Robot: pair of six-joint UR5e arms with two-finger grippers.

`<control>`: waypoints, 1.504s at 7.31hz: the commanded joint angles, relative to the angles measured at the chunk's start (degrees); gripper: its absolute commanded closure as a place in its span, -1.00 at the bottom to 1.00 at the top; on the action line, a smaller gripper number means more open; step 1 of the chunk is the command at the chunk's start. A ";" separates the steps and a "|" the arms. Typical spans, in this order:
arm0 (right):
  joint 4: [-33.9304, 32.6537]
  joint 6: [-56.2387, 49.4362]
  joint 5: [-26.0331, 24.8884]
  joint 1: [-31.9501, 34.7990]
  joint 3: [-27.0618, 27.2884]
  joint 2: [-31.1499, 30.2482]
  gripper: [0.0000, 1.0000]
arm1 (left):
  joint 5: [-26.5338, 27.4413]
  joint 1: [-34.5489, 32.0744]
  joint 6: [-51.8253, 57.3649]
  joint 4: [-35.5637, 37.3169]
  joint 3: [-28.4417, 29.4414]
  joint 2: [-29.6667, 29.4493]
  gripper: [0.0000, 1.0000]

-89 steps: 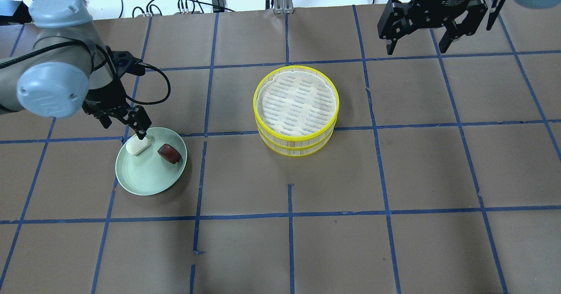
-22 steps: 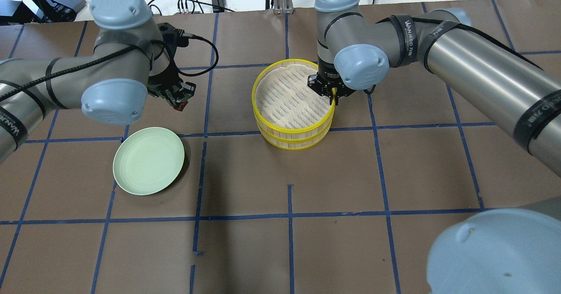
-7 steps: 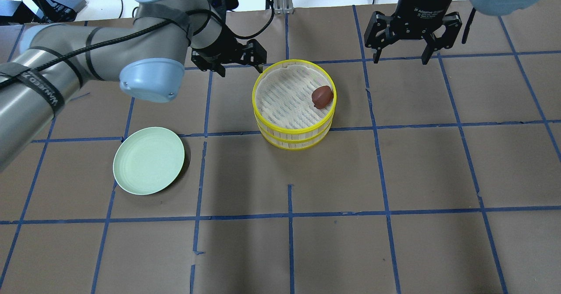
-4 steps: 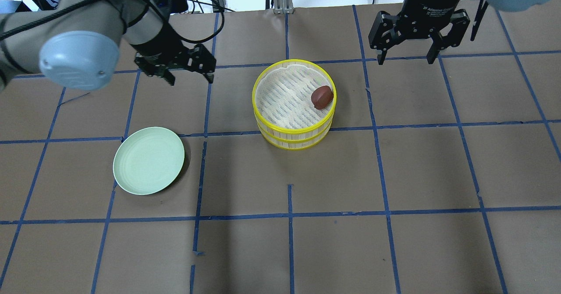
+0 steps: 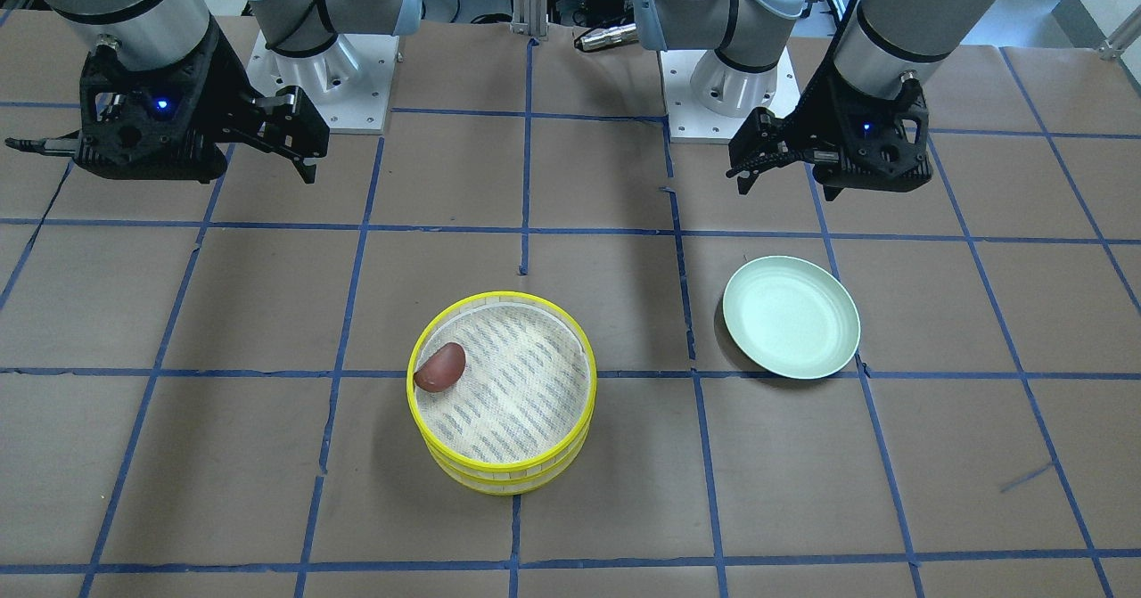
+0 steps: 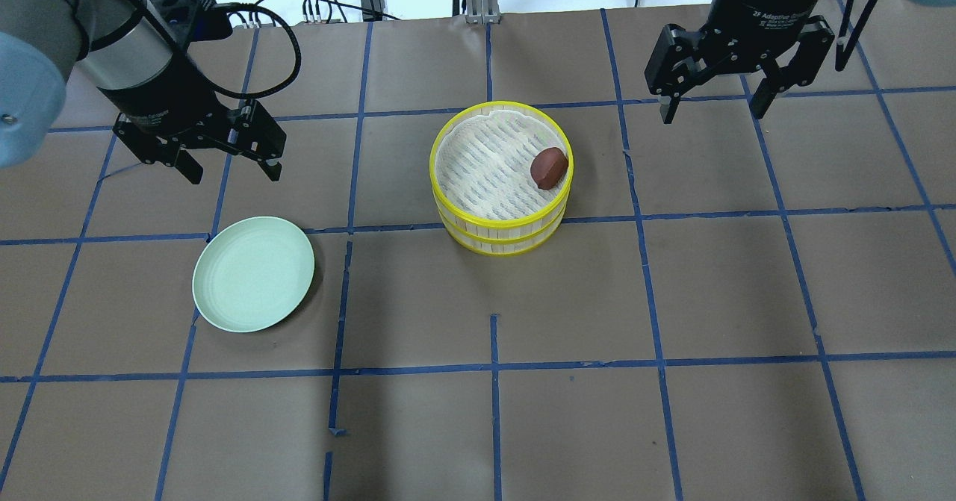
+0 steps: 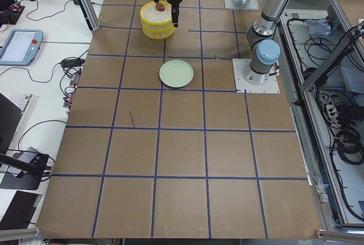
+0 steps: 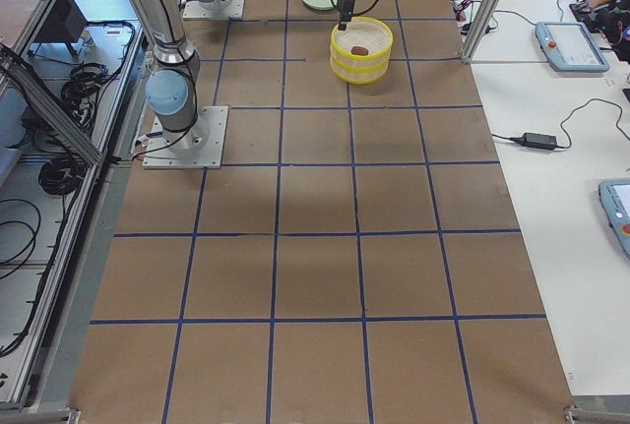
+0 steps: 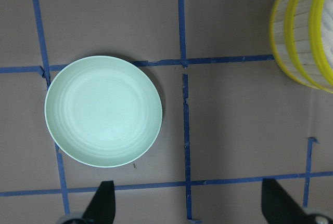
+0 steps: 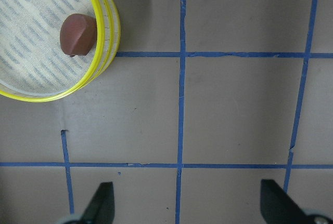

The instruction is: Place buns in different layers of steamer

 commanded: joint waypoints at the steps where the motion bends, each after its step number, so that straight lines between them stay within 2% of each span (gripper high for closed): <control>1: 0.02 0.04 -0.10 0.08 0.10 0.03 -1.00 | -1.22 -0.08 0.17 -0.50 -0.52 0.36 -1.00; 11: 0.02 0.21 0.43 0.35 0.53 0.12 -1.00 | -1.92 -1.05 2.98 0.29 0.09 0.54 -1.00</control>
